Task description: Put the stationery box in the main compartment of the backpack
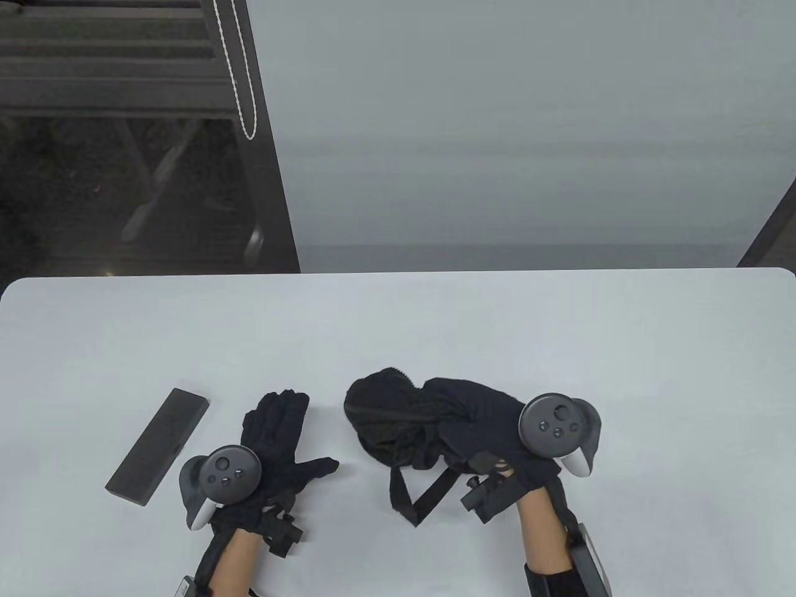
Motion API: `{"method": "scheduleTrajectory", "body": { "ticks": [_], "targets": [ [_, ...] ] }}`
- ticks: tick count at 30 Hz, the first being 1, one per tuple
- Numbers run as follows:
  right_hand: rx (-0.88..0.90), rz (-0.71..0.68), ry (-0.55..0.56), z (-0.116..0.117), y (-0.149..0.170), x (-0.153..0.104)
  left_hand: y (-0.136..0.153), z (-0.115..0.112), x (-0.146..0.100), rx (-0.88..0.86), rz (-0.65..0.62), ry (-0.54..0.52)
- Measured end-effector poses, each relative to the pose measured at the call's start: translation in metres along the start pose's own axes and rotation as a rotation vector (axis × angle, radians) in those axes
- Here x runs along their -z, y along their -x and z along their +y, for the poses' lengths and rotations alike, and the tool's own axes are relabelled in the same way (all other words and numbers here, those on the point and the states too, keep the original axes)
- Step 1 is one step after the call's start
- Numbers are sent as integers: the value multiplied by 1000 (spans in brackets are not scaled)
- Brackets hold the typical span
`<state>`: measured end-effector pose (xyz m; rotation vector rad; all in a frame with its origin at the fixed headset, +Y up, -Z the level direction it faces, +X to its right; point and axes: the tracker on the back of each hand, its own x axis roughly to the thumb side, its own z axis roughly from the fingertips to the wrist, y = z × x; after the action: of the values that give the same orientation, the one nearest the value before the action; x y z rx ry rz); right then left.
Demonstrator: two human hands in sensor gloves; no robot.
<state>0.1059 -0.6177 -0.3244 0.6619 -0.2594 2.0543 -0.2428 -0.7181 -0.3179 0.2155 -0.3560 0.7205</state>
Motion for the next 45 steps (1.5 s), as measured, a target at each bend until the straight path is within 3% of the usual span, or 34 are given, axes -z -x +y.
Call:
{"method": "scheduleTrajectory", "body": {
  "ticks": [5,7,15,22,26,32,38,45],
  "targets": [
    [120,-14,-99,33,1,-7,-4,-1,-1,-99,-110,58],
    [145,-16,-108,38,3,-11,-3,-3,-1,-67,-143,87],
    [248,9,-77,45,19,-25,-6,-22,3,-298,-223,221],
    [344,4,80,19,37,-43,5,-18,2,-584,-191,39],
    [362,91,113,16,62,-48,12,-11,-1,-630,-146,-99],
    [401,229,-30,40,94,-47,17,-10,-4,-801,-85,-193],
    [254,222,9,43,88,-44,20,-7,-5,-757,-66,-192],
    [302,246,11,24,95,-47,26,-2,-7,-661,-25,-222]
  ]
}}
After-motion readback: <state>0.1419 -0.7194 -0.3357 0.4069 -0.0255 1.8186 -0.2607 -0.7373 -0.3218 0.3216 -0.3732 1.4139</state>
